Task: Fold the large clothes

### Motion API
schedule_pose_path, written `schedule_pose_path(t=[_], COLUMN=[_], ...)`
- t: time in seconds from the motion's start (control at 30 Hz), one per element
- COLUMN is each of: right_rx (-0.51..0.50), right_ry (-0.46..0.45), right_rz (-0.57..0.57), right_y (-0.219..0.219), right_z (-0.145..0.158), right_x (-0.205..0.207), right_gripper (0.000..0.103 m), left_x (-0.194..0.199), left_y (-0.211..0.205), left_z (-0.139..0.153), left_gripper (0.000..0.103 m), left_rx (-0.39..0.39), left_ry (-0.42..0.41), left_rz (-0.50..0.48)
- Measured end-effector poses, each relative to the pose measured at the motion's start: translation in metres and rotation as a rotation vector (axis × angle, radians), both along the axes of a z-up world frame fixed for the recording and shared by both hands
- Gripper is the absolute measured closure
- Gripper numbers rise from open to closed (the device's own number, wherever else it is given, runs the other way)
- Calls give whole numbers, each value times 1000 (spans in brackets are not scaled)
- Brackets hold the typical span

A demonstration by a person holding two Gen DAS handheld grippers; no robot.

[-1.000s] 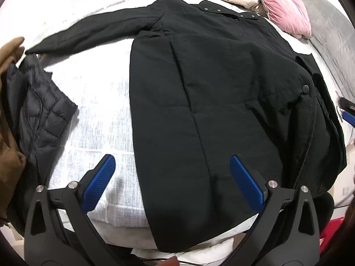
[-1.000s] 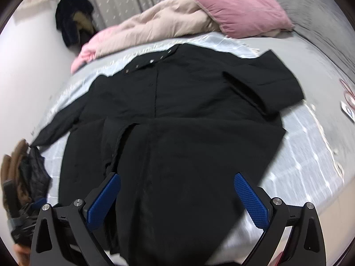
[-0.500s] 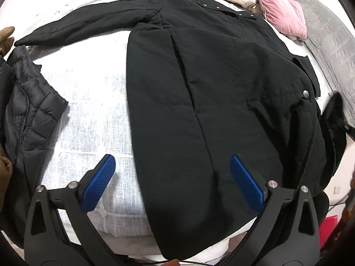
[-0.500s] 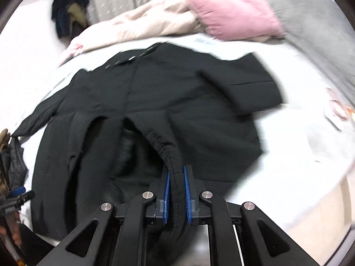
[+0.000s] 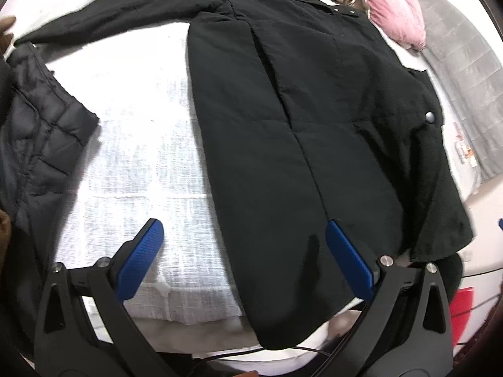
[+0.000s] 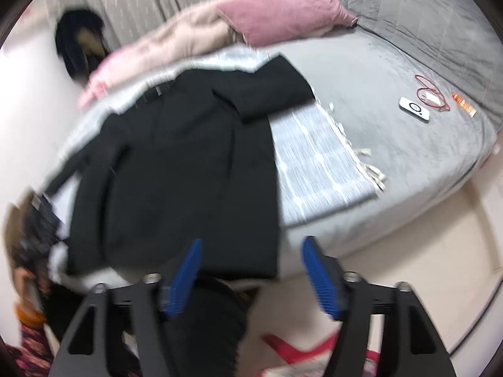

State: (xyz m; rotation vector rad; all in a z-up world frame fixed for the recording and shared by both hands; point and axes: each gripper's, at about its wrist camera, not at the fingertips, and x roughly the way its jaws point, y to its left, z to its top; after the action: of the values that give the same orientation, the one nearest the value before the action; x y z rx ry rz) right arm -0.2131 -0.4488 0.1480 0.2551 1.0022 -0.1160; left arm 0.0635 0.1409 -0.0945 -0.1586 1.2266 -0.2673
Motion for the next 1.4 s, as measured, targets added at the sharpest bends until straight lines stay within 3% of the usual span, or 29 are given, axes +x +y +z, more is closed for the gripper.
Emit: schedule_pose_path(t=[0.07,0.17,0.23,0.3,0.33,0.43,0.47,0.5,0.53,0.67,0.7,0.77,0.8,0.83,0.9,0.93,0.97,1.0,1.07,1.27,1.4], right_rx=[35,128,180,260,303,349,331,313,324,250,194,80,-8,-101,-151,-132,-112,-91,-66,-41,-22], right_ry=[-32,33,96,194,248,281,273,254,219,100,84,91,114,146,176,164,150,132,103,78,70], right_rz=[-20,-10,-33,-97,-124,-114,-106,-98,-94,-117,-132,-163,-184,-196,-208,-202,-192,-172,-114,56,102], right_y=[-10,-19,-20,-26,-27,-14,-11,-10,-12,-27,-31,-36,-35,-33,-31,-29,-28,-23,-5,64,101], right_z=[1,-36,-67,-109,-130,-156,-156,-150,-141,-89,-75,-62,-58,-57,-56,-53,-49,-46,-41,-38,-46], right_x=[7,45,69,85,90,89,88,87,84,66,61,55,53,52,49,47,48,47,52,87,124], right_gripper=[18,18,18,19,20,50,72,87,89,96,96,96,96,94,90,85,73,59,48,43,40], left_x=[3,5,0,-7,-12,-22,-24,-28,-32,-56,-61,-70,-73,-78,-88,-86,-87,-89,-89,-62,-48], left_y=[1,-2,-8,-13,-17,-22,-21,-15,-9,26,33,41,38,28,23,19,19,15,3,-72,-125], left_z=[-7,-23,-27,-24,-23,-13,-8,12,32,115,127,132,127,114,102,99,100,105,113,90,48], left_gripper=[6,15,18,32,45,88,95,95,96,97,97,95,93,86,77,63,48,42,33,25,25], left_rx=[-68,-120,-88,-94,-147,-133,-134,-158,-175,-139,-121,-79,-11,160,323,355,354,315,235,110,121], left_ry=[35,108,97,92,113,86,71,27,-27,-257,-279,-238,-217,-187,-195,-201,-212,-248,-284,-272,-218], left_rz=[-3,-13,-20,-41,-65,-87,-79,-73,-67,-11,0,-18,-39,-67,-68,-77,-78,-76,-106,-268,-374])
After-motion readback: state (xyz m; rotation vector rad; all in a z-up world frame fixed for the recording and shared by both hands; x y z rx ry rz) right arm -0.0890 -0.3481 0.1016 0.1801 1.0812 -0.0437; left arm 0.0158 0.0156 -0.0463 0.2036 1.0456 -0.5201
